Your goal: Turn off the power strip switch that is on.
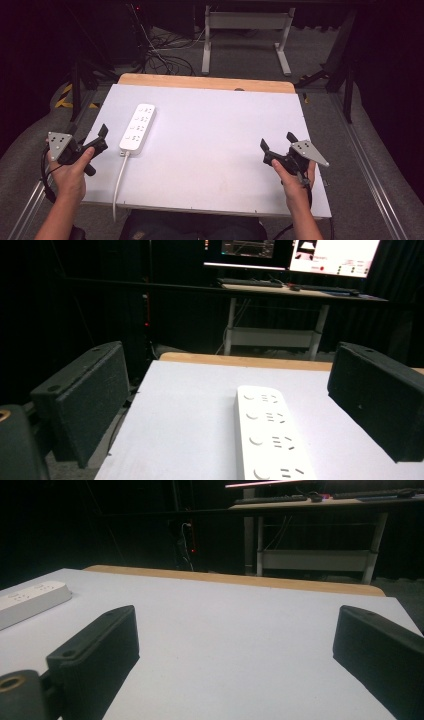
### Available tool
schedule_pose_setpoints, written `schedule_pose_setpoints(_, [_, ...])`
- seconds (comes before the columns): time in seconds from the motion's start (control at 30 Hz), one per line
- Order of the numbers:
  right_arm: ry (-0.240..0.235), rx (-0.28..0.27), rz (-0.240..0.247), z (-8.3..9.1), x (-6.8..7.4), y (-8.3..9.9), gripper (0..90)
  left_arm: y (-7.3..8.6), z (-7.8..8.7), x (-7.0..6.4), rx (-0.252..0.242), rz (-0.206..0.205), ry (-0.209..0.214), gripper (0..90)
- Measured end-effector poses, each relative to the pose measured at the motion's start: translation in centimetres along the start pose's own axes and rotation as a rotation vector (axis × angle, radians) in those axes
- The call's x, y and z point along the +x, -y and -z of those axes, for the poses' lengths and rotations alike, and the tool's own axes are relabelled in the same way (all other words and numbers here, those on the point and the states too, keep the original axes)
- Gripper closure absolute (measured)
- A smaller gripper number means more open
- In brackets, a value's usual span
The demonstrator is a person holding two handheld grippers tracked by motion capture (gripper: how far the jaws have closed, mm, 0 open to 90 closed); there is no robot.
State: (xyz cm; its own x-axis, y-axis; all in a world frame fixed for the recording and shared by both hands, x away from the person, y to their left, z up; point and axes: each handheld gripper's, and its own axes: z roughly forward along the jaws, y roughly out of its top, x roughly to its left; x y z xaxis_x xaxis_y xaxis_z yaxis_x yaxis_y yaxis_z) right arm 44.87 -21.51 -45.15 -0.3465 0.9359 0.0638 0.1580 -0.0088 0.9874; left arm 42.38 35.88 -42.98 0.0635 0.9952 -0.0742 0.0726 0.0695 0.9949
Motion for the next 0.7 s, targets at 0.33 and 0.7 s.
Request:
schedule_pose_setpoints(0.33, [0.005,-0.001,-0.002,0.19,-0.04,0.02,5.2,-0.07,-0.13,-0.14,0.000,0.001,-0.006,9.9])
schedule_pose_setpoints(0.7, [0.005,0.000,-0.004,0.40,-0.12,0.05,6.2,-0.30,0.01,0.14,0.000,0.003,0.037,73.1])
